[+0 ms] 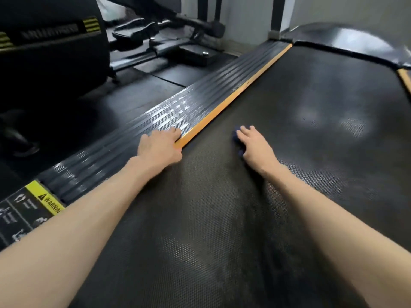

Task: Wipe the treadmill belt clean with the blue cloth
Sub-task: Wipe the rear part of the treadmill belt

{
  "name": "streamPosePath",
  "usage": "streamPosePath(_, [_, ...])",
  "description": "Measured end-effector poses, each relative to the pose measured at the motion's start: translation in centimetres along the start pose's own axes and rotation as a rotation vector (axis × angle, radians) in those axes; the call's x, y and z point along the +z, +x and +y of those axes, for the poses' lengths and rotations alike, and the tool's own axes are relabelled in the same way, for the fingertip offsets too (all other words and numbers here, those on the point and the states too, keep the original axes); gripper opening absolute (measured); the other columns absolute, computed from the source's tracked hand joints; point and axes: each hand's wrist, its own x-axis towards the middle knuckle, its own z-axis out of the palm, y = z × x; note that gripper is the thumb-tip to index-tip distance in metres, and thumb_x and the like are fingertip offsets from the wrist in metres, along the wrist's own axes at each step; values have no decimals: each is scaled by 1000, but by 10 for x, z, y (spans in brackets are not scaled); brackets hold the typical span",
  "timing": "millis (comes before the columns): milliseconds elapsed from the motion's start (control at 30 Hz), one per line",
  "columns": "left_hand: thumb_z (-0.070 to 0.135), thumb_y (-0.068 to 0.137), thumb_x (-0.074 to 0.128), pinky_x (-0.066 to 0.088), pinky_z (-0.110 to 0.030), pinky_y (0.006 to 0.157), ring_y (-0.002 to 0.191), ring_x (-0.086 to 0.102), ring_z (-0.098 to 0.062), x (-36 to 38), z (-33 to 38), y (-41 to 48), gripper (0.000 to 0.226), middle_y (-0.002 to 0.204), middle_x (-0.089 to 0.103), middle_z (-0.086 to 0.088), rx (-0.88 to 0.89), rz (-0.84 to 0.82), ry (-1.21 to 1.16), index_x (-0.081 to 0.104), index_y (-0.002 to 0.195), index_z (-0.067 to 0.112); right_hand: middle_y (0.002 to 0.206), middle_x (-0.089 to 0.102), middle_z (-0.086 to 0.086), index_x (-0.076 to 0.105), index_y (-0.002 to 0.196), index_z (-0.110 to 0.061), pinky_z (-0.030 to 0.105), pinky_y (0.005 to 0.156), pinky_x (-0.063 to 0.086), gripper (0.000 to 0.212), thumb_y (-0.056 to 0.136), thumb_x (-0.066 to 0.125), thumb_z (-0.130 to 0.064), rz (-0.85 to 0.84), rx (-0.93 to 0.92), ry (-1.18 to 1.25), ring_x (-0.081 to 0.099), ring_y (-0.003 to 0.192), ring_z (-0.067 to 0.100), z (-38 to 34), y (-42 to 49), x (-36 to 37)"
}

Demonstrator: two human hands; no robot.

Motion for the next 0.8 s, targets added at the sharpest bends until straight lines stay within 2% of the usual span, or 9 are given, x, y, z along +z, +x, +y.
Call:
streamPosePath(100, [16, 89, 43, 30, -42, 99, 128, 38, -29, 2, 2, -3, 52, 152, 26, 2, -11, -53, -62, 32, 139, 24, 146, 38, 9, 46, 132, -2, 36, 98, 35, 47, 85, 47, 2, 12, 97, 35, 34, 131, 28, -11, -9, -13])
streamPosePath(233, [11, 89, 41, 29, -44, 103, 132, 36, -27, 2, 12, -11, 57, 151, 26, -2, -46, -5, -72, 26, 143, 21, 154, 28, -1, 38, 144, -13, 16, 106, 16, 69, 79, 43, 12, -81, -353, 216, 26, 139, 17, -59, -64, -9])
streamPosePath(300, [9, 90, 42, 33, -41, 99, 129, 38, -28, 2, 13, -15, 58, 150, 27, -2, -63, 5, -102, 25, 143, 21, 152, 33, 1, 41, 142, -13, 16, 109, 12, 72, 77, 43, 17, -114, -479, 208, 26, 140, 19, -48, -75, -7])
streamPosePath(400, [3, 86, 43, 35, -40, 99, 130, 35, -31, -2, 16, -19, 64, 154, 20, -3, -60, -31, -133, 23, 145, 18, 150, 36, 6, 43, 140, -8, 29, 113, 21, 67, 77, 46, 15, -60, -166, 135, 26, 140, 27, 5, -56, -10])
streamPosePath(467, [1, 85, 44, 34, -39, 101, 130, 34, -34, -1, 16, -22, 66, 155, 15, -7, -37, -33, -116, 20, 145, 12, 151, 33, 6, 44, 138, -7, 34, 104, 32, 57, 83, 49, 6, -3, 91, 41, 26, 137, 27, 22, -46, -13])
streamPosePath(567, [-2, 84, 45, 30, -38, 103, 129, 33, -34, 4, 16, -25, 68, 155, 14, -11, -16, 9, -125, 18, 146, 8, 148, 36, 5, 47, 132, -4, 30, 94, 32, 48, 84, 46, 4, 44, 184, 76, 34, 132, 24, 3, -45, -19])
streamPosePath(700, [0, 85, 44, 27, -36, 107, 136, 27, -31, 4, 17, -22, 69, 156, 10, -8, -32, 7, -152, 17, 148, 10, 151, 34, 2, 46, 138, -8, 15, 106, 18, 61, 80, 44, 12, -32, -251, 280, 29, 139, 14, -56, -83, -14])
streamPosePath(767, [1, 86, 43, 26, -37, 109, 140, 22, -28, 4, 13, -18, 70, 157, 8, -5, -32, -10, -157, 15, 149, 13, 149, 36, 4, 47, 137, -8, 17, 109, 14, 64, 78, 42, 16, -90, -444, 281, 29, 136, 10, -56, -91, -8])
streamPosePath(800, [2, 86, 42, 27, -38, 110, 141, 20, -27, 5, 10, -16, 70, 158, 7, -3, -30, -26, -160, 15, 149, 15, 145, 42, 8, 52, 133, -7, 20, 109, 16, 63, 75, 43, 17, -75, -440, 271, 31, 134, 12, -41, -84, -8])
